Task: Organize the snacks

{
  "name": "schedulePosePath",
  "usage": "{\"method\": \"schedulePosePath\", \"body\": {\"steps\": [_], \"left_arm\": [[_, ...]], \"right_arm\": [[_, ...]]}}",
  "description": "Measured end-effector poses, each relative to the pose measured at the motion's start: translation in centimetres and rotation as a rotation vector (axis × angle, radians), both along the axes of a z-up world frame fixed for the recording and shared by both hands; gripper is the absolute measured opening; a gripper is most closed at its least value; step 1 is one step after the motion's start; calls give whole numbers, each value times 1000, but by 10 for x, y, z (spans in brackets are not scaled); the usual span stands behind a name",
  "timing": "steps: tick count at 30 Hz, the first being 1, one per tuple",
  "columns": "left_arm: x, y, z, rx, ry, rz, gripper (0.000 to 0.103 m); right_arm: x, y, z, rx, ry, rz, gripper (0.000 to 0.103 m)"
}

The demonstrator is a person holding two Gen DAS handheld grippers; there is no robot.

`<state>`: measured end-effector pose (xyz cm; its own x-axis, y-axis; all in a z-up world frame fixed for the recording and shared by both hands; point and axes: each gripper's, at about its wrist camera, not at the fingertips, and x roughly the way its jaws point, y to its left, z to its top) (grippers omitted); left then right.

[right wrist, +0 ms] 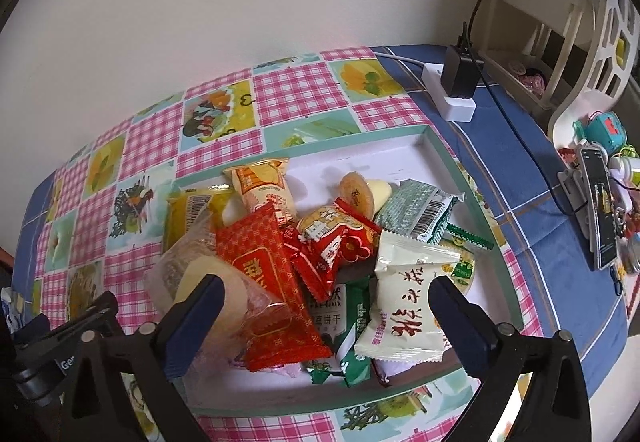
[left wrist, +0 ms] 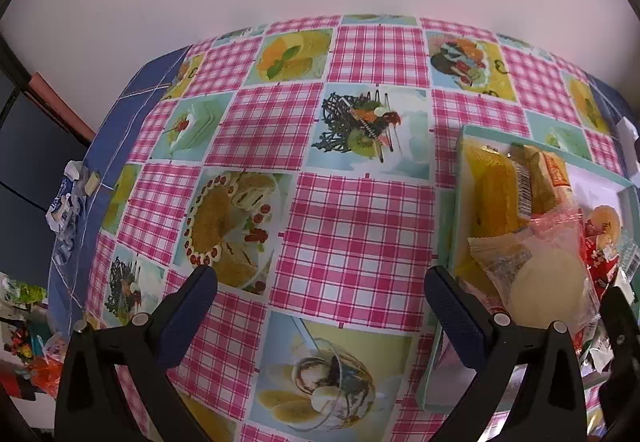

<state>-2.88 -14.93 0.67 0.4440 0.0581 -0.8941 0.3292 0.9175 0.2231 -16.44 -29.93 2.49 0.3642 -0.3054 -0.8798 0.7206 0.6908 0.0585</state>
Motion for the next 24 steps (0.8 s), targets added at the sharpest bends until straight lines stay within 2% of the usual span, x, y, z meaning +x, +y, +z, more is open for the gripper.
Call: {"method": "schedulePosePath", "body": {"steps": [8,16,24], "left_arm": [[-9,21,8,-45,-4,17,103],[-22,63,8,-44,19,75,103],[-44,88,15,-63,-7,69,103]], "right_arm": [[-8,25,0,-10,-3,48,103],[-25,50,3,-11,-24,66,103],[-35,72,-3,13,-27,91,103]]}}
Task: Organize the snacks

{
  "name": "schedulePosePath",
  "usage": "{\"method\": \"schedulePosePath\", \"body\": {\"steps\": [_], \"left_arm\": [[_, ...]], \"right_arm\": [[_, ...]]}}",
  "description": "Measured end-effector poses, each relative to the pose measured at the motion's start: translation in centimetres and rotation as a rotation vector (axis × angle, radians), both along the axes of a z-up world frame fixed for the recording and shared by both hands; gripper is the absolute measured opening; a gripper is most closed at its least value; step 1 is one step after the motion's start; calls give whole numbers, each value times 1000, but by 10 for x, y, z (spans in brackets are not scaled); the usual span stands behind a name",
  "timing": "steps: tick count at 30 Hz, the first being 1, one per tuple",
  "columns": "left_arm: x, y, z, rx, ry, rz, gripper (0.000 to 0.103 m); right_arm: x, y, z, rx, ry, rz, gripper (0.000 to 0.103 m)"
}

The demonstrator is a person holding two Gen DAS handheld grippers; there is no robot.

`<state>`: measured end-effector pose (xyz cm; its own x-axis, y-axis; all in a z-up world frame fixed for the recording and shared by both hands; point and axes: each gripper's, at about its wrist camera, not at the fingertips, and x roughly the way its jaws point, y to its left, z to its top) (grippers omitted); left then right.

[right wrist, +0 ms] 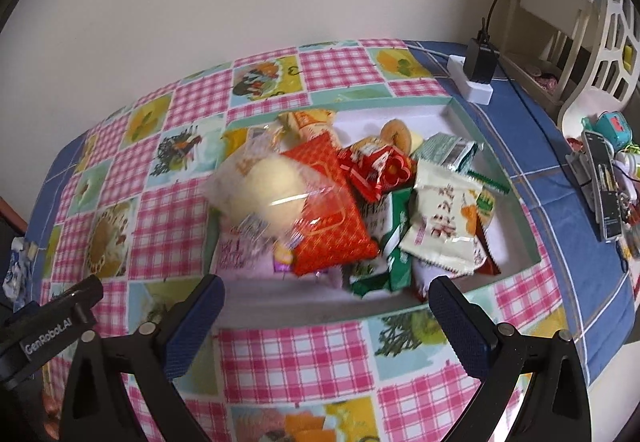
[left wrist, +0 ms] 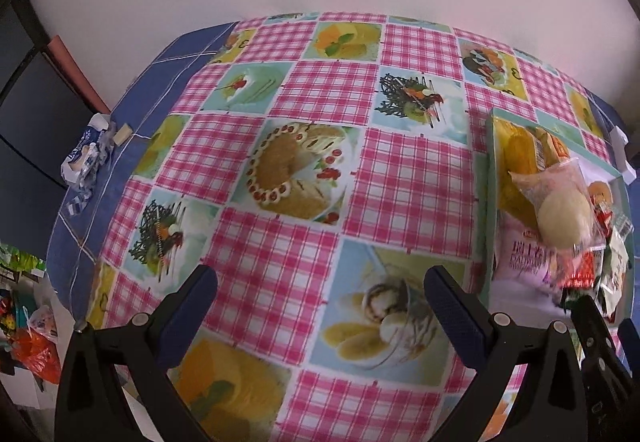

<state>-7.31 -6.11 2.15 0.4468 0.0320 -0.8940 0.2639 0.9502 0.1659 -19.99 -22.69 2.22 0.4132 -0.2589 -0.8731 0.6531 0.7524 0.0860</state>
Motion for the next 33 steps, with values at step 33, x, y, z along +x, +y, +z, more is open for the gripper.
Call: {"method": "schedulePosePath", "body": {"steps": [33], "left_arm": [[-4,20,-1,-53,27,7,103]], "right_arm": [[4,18,0,-10,-7,68,103]]}}
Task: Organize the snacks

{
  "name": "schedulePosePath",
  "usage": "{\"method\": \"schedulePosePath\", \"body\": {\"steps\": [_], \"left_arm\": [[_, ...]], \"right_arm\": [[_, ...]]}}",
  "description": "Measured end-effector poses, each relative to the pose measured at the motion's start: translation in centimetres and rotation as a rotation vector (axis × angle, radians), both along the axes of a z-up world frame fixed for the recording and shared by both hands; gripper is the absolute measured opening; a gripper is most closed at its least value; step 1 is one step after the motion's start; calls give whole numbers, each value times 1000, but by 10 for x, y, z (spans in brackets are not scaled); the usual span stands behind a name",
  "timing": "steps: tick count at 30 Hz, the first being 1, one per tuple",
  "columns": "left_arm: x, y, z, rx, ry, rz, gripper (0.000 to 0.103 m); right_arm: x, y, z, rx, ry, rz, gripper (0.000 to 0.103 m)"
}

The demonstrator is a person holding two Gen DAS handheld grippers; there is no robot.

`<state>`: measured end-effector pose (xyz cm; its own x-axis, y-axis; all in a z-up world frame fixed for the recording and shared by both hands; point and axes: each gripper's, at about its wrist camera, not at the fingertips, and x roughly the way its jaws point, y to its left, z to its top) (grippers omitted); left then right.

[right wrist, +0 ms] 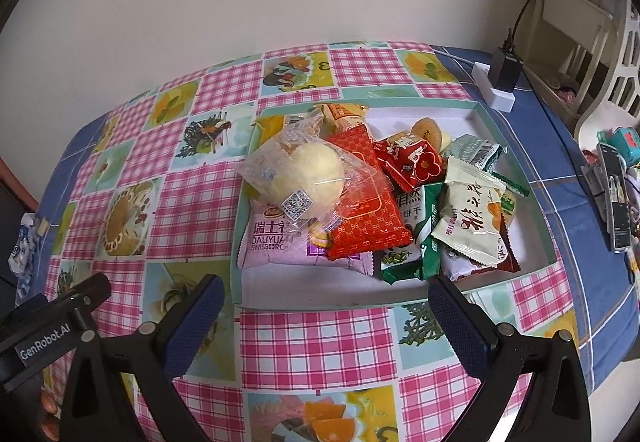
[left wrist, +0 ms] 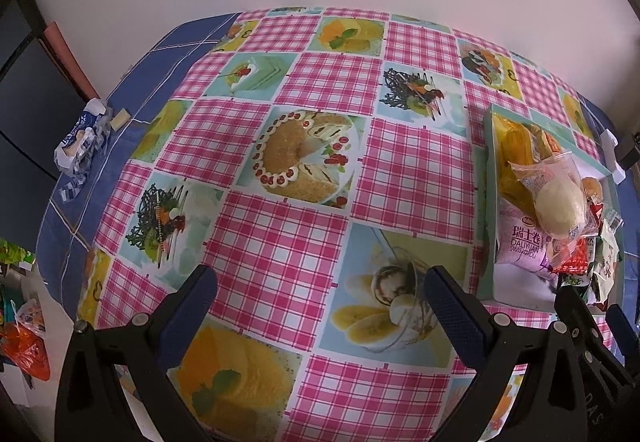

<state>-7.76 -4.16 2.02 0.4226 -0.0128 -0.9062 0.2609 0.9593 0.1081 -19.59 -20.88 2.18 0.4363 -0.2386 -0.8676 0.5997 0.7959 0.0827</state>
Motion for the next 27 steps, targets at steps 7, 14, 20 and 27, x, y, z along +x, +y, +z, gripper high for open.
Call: {"method": "schedulePosePath", "body": {"steps": [7,14,20,27], "left_arm": [[0,0,0,-3,5,-1,103],[0,1,-2,-39,48,9,103],[0,0,-1,-64,61,-1,103],[-1,-1,-1,-56,58,-9,103]], "right_arm": [[0,-3,-1,2,6,-20,103],[0,-3,-1,1,6,-23,103],[0,-4,-1,2,7,-30,103],[-1,-7,-2,8,7,-42,103]]}}
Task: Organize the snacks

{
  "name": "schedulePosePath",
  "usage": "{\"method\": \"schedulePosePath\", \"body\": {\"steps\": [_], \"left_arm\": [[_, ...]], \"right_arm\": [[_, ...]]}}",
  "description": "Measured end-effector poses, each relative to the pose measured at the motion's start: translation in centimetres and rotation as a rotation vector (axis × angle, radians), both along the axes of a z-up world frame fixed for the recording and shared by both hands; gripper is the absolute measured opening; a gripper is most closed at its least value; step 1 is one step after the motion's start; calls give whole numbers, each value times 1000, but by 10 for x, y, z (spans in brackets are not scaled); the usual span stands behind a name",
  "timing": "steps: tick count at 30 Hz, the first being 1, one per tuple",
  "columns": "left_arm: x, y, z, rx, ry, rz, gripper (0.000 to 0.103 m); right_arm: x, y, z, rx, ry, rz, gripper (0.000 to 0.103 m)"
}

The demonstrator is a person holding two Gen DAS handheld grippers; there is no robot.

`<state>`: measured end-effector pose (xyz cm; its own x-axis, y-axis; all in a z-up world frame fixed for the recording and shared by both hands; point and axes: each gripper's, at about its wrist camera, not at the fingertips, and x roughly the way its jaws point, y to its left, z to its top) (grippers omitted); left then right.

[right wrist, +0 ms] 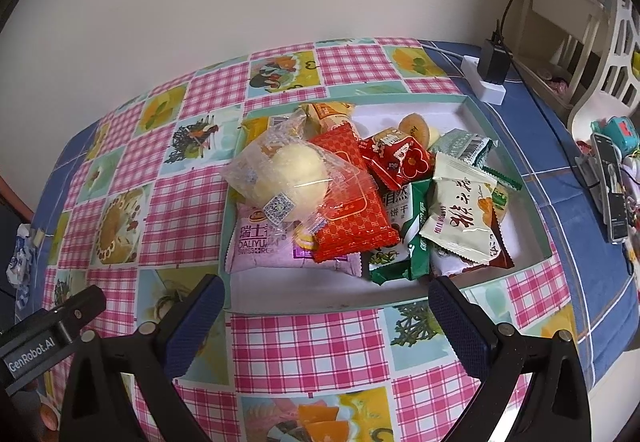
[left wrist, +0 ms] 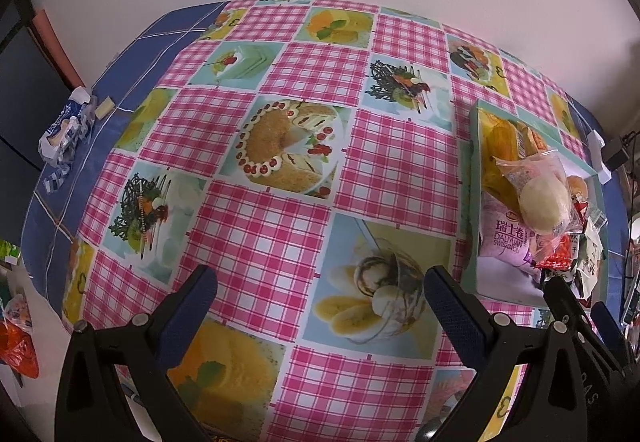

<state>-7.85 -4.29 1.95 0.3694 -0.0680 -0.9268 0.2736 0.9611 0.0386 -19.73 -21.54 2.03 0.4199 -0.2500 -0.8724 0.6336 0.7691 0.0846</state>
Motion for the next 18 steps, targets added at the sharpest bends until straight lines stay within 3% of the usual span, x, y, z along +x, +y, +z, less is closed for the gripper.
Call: {"method": "schedulePosePath", "body": {"steps": [18], "left_arm": [[-1,-1,1,45,-33,2,103]], "right_arm": [[-1,-2,-2,9,3,-10,103]]}}
